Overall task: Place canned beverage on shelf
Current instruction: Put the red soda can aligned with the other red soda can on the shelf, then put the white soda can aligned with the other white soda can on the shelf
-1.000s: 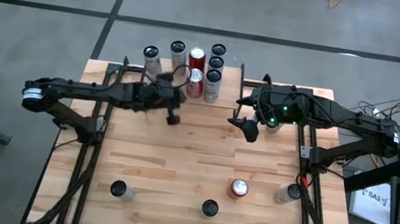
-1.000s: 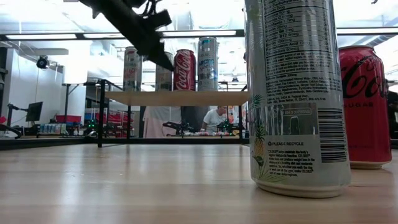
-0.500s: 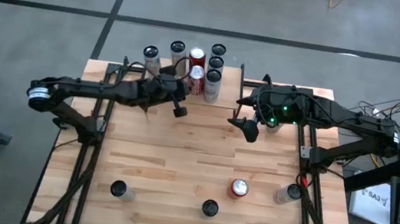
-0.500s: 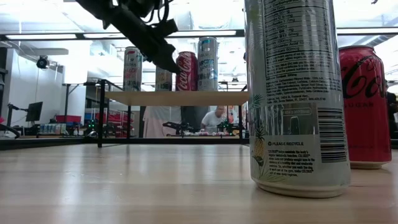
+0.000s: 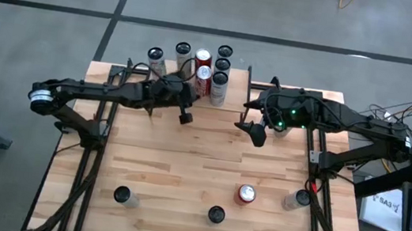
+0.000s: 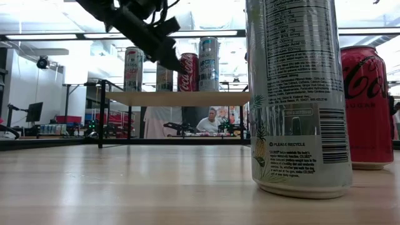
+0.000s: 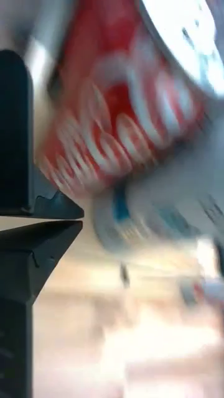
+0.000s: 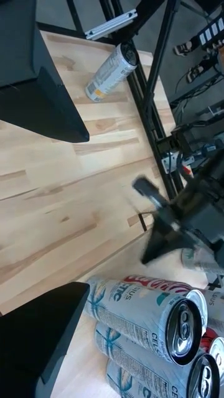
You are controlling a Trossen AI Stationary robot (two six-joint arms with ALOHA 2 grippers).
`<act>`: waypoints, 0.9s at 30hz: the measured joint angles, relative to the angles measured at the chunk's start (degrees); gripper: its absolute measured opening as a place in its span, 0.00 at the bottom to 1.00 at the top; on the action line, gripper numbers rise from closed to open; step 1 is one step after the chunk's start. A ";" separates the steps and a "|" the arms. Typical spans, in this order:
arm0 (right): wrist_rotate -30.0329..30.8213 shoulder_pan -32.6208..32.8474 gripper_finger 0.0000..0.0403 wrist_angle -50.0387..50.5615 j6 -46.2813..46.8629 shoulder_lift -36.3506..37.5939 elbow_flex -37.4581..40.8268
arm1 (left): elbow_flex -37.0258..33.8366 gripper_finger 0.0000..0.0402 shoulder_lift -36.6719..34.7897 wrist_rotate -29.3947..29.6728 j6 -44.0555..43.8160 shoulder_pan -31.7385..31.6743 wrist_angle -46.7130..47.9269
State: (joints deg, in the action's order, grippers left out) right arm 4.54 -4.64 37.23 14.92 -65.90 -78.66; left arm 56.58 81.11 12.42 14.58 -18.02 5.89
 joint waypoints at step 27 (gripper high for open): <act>0.27 -0.52 0.93 1.18 6.01 0.01 1.26 | -0.04 0.00 0.76 16.66 -6.69 2.15 -0.05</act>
State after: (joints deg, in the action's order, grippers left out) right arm 4.80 -5.16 38.41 20.93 -65.89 -77.41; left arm 56.53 81.86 29.08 7.90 -15.87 5.83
